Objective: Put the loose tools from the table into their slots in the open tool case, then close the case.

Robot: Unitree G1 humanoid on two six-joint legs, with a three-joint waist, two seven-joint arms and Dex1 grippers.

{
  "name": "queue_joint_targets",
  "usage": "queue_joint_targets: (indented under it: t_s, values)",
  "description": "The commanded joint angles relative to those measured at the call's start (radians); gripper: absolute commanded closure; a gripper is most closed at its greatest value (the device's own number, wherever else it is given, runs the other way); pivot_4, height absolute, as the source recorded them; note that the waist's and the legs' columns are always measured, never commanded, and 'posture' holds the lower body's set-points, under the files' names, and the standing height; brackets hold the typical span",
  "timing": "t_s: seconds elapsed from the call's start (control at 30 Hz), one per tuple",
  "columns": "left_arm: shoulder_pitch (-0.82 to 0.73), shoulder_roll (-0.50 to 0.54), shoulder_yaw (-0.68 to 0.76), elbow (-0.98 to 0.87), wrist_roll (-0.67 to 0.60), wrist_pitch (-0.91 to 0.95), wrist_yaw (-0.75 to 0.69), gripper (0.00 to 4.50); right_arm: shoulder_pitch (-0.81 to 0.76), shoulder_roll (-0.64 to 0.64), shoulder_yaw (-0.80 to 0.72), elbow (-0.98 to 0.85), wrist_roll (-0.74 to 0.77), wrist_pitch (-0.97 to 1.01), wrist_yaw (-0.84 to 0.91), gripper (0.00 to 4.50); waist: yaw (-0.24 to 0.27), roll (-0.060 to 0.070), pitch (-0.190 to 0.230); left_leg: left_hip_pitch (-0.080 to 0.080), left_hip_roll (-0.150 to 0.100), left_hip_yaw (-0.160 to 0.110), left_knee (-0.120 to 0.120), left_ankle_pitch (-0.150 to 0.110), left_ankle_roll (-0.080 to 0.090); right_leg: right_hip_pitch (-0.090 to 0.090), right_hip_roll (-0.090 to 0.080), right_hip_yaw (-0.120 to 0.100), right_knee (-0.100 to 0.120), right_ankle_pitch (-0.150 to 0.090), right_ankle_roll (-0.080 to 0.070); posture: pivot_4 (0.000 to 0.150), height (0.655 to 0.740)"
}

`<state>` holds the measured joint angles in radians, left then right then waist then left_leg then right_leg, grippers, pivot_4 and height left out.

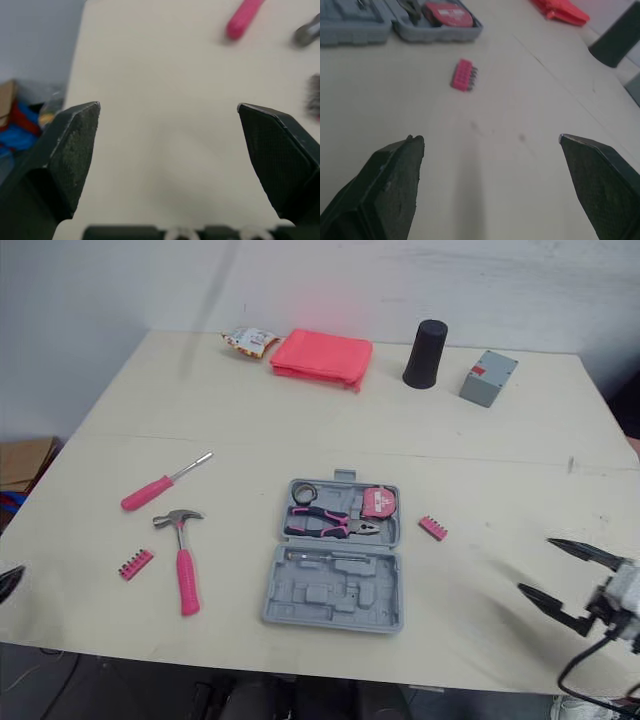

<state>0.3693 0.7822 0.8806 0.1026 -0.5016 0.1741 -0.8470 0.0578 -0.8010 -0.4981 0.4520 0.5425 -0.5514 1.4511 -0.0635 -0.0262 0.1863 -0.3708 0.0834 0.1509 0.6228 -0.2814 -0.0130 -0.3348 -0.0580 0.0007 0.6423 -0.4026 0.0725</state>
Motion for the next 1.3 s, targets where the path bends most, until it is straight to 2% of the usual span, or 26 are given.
queue_joint_targets:
  t_s: [0.03,0.17,0.3,0.4,0.53,0.7,0.83,1.0,1.07,1.17,1.3]
  values:
    - [0.059,-0.055,-0.052,-0.314,-0.084,0.120,0.039,0.06,0.013,0.024,0.050,-0.220,0.076,0.107,-0.022,0.00,0.000,0.000,0.000,-0.001,0.000,0.001,0.000,0.000,0.000,-0.001,0.001,0.001,0.001,0.000,0.000,0.150,0.7400]
    - [0.066,-0.156,-0.081,-0.635,-0.200,0.280,0.236,0.06,0.019,0.065,0.118,-0.393,0.112,0.178,-0.033,0.00,0.006,-0.002,0.001,-0.002,0.000,0.001,0.003,0.000,0.000,-0.002,0.002,0.003,0.001,0.000,0.002,0.150,0.7400]
    - [0.086,-0.177,-0.183,-0.866,-0.262,0.554,0.485,0.06,0.007,0.099,0.187,-0.512,0.130,0.236,-0.043,0.00,0.008,-0.001,0.001,-0.002,0.000,0.000,0.006,0.000,0.001,0.000,0.003,0.004,0.002,0.001,0.004,0.150,0.7400]
    - [0.024,-0.171,-0.268,-0.956,-0.310,0.771,0.686,0.06,-0.018,0.111,0.225,-0.568,0.149,0.279,-0.042,0.00,0.008,-0.001,0.001,0.002,0.000,-0.001,0.007,0.001,0.002,0.005,0.004,0.004,0.002,0.001,0.005,0.150,0.7400]
    - [-0.165,-0.318,-0.387,-1.027,-0.370,0.988,1.002,0.06,-0.075,0.117,0.262,-0.595,0.162,0.305,-0.022,0.00,0.012,-0.001,0.002,0.004,-0.001,-0.003,0.009,0.002,0.003,0.009,0.003,0.003,0.002,0.002,0.005,0.150,0.7400]
    - [-0.306,-0.460,-0.457,-1.023,-0.296,1.170,1.203,0.06,-0.133,0.134,0.303,-0.623,0.152,0.327,-0.029,0.00,0.017,-0.002,0.001,0.003,-0.002,-0.005,0.011,0.005,-0.002,0.010,0.004,0.003,0.001,0.003,0.006,0.150,0.7400]
    - [-0.359,-0.553,-0.463,-1.001,-0.200,1.248,1.286,0.06,-0.146,0.143,0.317,-0.642,0.138,0.335,-0.046,0.00,0.021,-0.002,0.001,0.002,-0.001,-0.005,0.011,0.005,-0.004,0.009,0.007,0.004,-0.001,0.003,0.006,0.150,0.7400]
    - [-0.419,-0.598,-0.453,-0.948,-0.145,1.347,1.243,0.06,-0.125,0.141,0.324,-0.668,0.123,0.345,-0.069,0.00,0.036,-0.002,0.001,0.002,0.001,-0.005,0.011,0.005,-0.005,0.009,0.009,0.005,-0.003,0.003,0.006,0.150,0.7400]
    - [-0.430,-0.582,-0.478,-0.933,-0.131,1.386,1.207,0.06,-0.119,0.143,0.325,-0.681,0.123,0.342,-0.071,0.00,0.037,-0.001,0.001,0.002,0.001,-0.005,0.011,0.005,-0.006,0.010,0.010,0.005,-0.003,0.003,0.006,0.150,0.7400]
    - [-0.416,-0.582,-0.492,-0.936,-0.089,1.411,1.182,0.90,-0.111,0.143,0.320,-0.714,0.143,0.351,-0.078,0.00,0.037,-0.001,0.001,0.002,0.001,-0.005,0.011,0.005,-0.006,0.010,0.009,0.005,-0.003,0.003,0.006,0.150,0.7400]
    - [-0.369,-0.565,-0.514,-0.920,-0.028,1.417,1.149,2.78,-0.094,0.137,0.318,-0.728,0.138,0.350,-0.063,0.00,0.037,0.002,-0.001,0.003,0.000,-0.005,0.011,0.004,-0.006,0.010,0.009,0.005,-0.004,0.003,0.006,0.150,0.7400]
